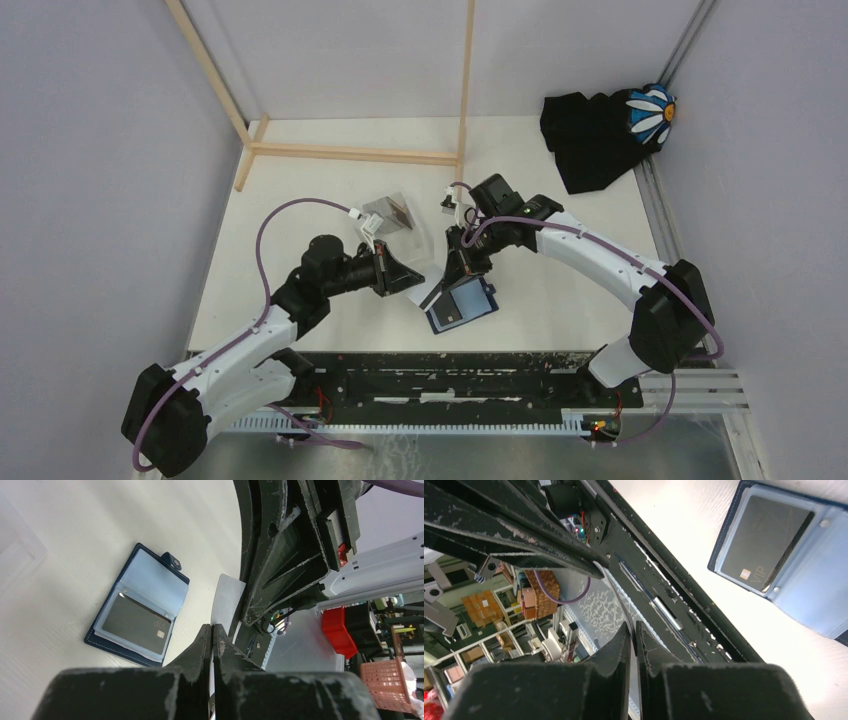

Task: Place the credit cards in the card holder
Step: Pick up the credit card from the storage box.

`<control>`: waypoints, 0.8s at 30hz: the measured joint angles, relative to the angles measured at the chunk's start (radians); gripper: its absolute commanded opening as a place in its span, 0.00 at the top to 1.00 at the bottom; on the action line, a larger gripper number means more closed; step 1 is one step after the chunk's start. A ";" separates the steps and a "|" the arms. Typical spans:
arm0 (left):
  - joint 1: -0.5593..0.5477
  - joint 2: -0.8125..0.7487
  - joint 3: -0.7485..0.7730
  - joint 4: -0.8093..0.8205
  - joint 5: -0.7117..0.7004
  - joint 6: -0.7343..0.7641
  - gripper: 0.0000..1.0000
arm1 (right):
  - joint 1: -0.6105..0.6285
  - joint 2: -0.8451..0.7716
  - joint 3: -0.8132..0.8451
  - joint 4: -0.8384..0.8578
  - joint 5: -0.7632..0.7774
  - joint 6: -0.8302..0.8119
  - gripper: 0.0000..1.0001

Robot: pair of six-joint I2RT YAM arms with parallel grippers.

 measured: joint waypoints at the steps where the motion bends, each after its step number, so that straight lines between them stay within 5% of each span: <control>1: 0.000 0.000 0.000 0.000 -0.002 -0.002 0.97 | -0.002 0.000 0.000 0.002 0.006 0.002 0.78; 8: -0.018 -0.027 -0.019 0.002 -0.094 -0.072 0.97 | -0.013 0.000 0.000 0.051 0.105 0.009 0.52; 14: -0.077 -0.046 -0.072 -0.042 -0.326 -0.163 0.97 | -0.013 -0.057 -0.010 0.056 0.326 -0.005 0.51; 24: -0.408 0.152 0.031 -0.136 -0.803 -0.328 0.97 | -0.013 -0.195 -0.174 0.005 0.741 -0.016 0.58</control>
